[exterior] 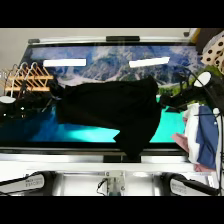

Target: Fold the shirts.

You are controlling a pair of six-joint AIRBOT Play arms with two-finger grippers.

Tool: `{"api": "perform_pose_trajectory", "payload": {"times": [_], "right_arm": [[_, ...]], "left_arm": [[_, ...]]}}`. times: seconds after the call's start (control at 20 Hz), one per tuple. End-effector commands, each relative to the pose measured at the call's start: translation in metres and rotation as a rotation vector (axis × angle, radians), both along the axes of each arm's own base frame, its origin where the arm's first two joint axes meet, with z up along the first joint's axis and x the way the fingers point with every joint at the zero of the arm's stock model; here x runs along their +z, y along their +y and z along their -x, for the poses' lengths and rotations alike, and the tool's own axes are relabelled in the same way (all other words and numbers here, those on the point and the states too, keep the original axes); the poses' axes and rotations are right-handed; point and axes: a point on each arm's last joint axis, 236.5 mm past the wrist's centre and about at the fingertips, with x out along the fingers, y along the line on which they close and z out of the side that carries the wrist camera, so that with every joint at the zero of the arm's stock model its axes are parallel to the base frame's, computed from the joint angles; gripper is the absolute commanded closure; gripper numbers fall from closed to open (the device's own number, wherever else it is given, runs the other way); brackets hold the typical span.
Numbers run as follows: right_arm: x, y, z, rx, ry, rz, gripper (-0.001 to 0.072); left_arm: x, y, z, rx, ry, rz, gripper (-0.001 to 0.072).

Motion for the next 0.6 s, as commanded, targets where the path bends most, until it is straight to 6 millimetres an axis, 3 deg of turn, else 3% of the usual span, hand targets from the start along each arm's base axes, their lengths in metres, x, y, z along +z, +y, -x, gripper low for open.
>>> {"api": "perform_pose_trajectory", "payload": {"times": [0.0,0.3,0.35,0.45,0.5,0.55], "right_arm": [[0.0,0.0,-0.001,-0.003,-0.002,-0.002,0.012],[0.002,0.005,-0.001,-0.005,-0.004,-0.024,0.012],[0.002,0.006,-0.001,-0.005,-0.004,-0.028,0.012],[0.003,0.007,-0.002,-0.006,-0.005,-0.031,0.012],[0.003,0.007,-0.001,-0.006,-0.005,-0.031,0.012],[0.003,0.007,-0.001,-0.005,-0.005,-0.031,0.012]], "left_arm": [[-0.004,-0.002,0.005,-0.038,0.021,-0.011,0.0678],[-0.046,-0.032,0.056,-0.197,0.263,0.1,0.0675],[-0.05,-0.036,0.062,-0.212,0.292,0.123,0.0636],[-0.05,-0.039,0.067,-0.226,0.314,0.141,0.0628],[-0.048,-0.037,0.065,-0.22,0.309,0.141,0.0573],[-0.046,-0.034,0.062,-0.203,0.307,0.143,0.0421]]}}
